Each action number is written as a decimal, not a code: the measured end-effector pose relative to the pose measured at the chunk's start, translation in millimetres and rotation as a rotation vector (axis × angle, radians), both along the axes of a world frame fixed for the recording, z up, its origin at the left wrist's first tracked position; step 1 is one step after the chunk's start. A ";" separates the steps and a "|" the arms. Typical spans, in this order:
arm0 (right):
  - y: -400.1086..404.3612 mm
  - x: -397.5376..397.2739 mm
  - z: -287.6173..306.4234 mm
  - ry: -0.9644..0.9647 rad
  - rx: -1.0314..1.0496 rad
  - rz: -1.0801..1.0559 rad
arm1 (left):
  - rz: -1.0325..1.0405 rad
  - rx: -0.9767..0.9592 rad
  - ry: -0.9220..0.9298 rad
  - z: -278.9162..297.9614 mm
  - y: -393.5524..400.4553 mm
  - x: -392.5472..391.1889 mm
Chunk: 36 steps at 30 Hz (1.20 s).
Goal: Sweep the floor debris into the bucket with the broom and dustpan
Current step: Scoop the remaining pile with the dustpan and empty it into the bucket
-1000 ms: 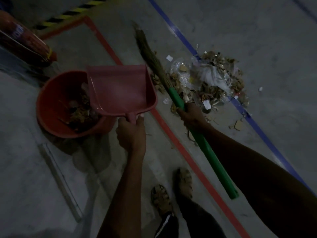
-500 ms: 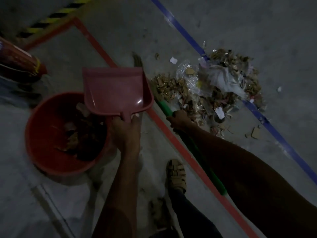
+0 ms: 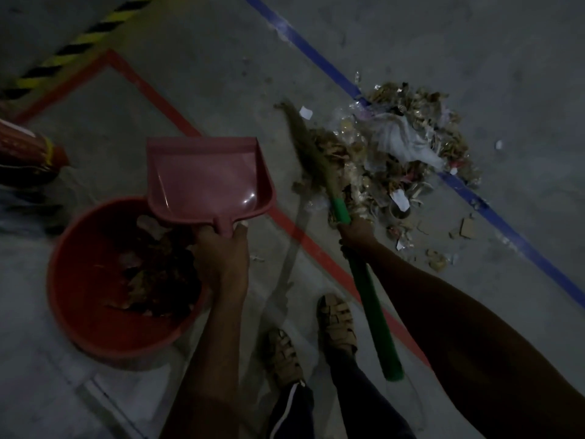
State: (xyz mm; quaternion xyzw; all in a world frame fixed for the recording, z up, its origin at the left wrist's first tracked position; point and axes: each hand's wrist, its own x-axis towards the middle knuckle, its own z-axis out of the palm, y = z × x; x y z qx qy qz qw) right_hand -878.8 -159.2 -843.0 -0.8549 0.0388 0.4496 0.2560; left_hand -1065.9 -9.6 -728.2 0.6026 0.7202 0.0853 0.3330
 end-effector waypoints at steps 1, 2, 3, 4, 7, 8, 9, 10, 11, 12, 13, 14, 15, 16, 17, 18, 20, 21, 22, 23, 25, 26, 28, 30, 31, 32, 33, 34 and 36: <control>-3.7 2.5 2.7 -0.011 0.009 -0.053 | -0.001 0.006 0.000 1.9 0.1 1.6; -8.4 6.0 5.9 -0.021 0.022 -0.105 | -0.003 0.013 -0.002 4.5 -0.2 4.2; -11.4 9.3 10.4 -0.028 0.038 -0.162 | -0.004 0.019 -0.004 6.3 -0.9 6.3; -14.8 13.4 15.2 -0.042 0.047 -0.207 | -0.008 0.022 -0.012 8.0 -2.0 8.7; -17.7 19.1 35.1 -0.095 0.081 -0.200 | -0.027 0.015 -0.068 10.3 -6.4 15.7; -16.7 20.2 40.7 -0.122 0.109 -0.180 | -0.029 0.021 -0.067 6.7 -7.2 16.6; -15.5 20.9 45.3 -0.140 0.134 -0.168 | -0.031 0.025 -0.057 1.2 -7.3 16.4; -12.7 22.2 49.4 -0.153 0.160 -0.165 | -0.030 0.030 -0.048 -5.3 -6.5 15.9; -9.1 24.0 53.2 -0.173 0.187 -0.157 | -0.029 0.037 -0.038 -13.7 -5.8 15.1; -4.0 27.2 55.4 -0.200 0.206 -0.139 | -0.029 0.039 -0.031 -15.7 -5.5 16.0; 1.7 30.3 58.4 -0.226 0.216 -0.113 | -0.032 0.035 -0.026 -12.1 -5.3 17.7; 8.1 34.0 61.4 -0.249 0.225 -0.082 | -0.037 0.026 -0.030 -5.6 -5.0 19.6; 15.2 37.5 64.3 -0.254 0.235 -0.065 | -0.039 0.013 -0.039 1.1 -4.2 22.3; 22.1 40.6 66.8 -0.238 0.251 -0.064 | -0.036 -0.002 -0.044 3.4 -2.6 23.2; 30.7 43.4 66.7 -0.210 0.268 -0.064 | -0.031 -0.010 -0.046 3.5 -0.6 22.5; 39.7 45.6 65.6 -0.172 0.283 -0.064 | -0.027 -0.010 -0.046 3.1 0.5 21.2; 62.5 48.7 58.5 -0.119 0.314 -0.056 | -0.013 0.006 -0.054 0.0 3.2 16.7; 74.2 49.2 53.2 -0.090 0.329 -0.056 | -0.008 0.013 -0.051 -0.4 4.4 15.6; 86.1 49.2 46.4 -0.052 0.335 -0.057 | -0.009 0.014 -0.042 -0.9 6.1 15.0; 97.3 48.5 40.1 -0.013 0.340 -0.055 | -0.013 0.007 -0.027 -2.0 7.9 14.8; 119.5 46.3 32.1 0.056 0.322 -0.026 | -0.003 -0.006 -0.006 -8.2 12.7 13.1; 128.1 45.0 28.3 0.082 0.308 -0.013 | 0.002 -0.010 0.001 -11.5 13.9 11.8; 142.4 43.9 19.0 0.119 0.267 0.005 | 0.011 -0.008 0.012 -17.8 15.9 10.6; 147.4 43.3 9.6 0.141 0.221 0.002 | 0.014 -0.009 0.014 -22.0 17.4 10.7; 146.0 44.0 3.5 0.152 0.206 -0.019 | 0.021 -0.014 0.017 -22.6 17.3 11.8; 142.2 44.4 -0.6 0.166 0.200 -0.054 | 0.023 -0.014 0.019 -22.5 17.6 12.9; 136.4 44.9 -4.7 0.168 0.197 -0.101 | 0.025 -0.017 0.022 -22.4 17.1 14.1; 127.8 47.0 -6.6 0.160 0.196 -0.144 | 0.021 -0.012 0.014 -21.1 15.6 16.3; 107.7 51.2 -9.2 0.126 0.187 -0.227 | 0.013 0.006 -0.001 -19.7 13.6 19.8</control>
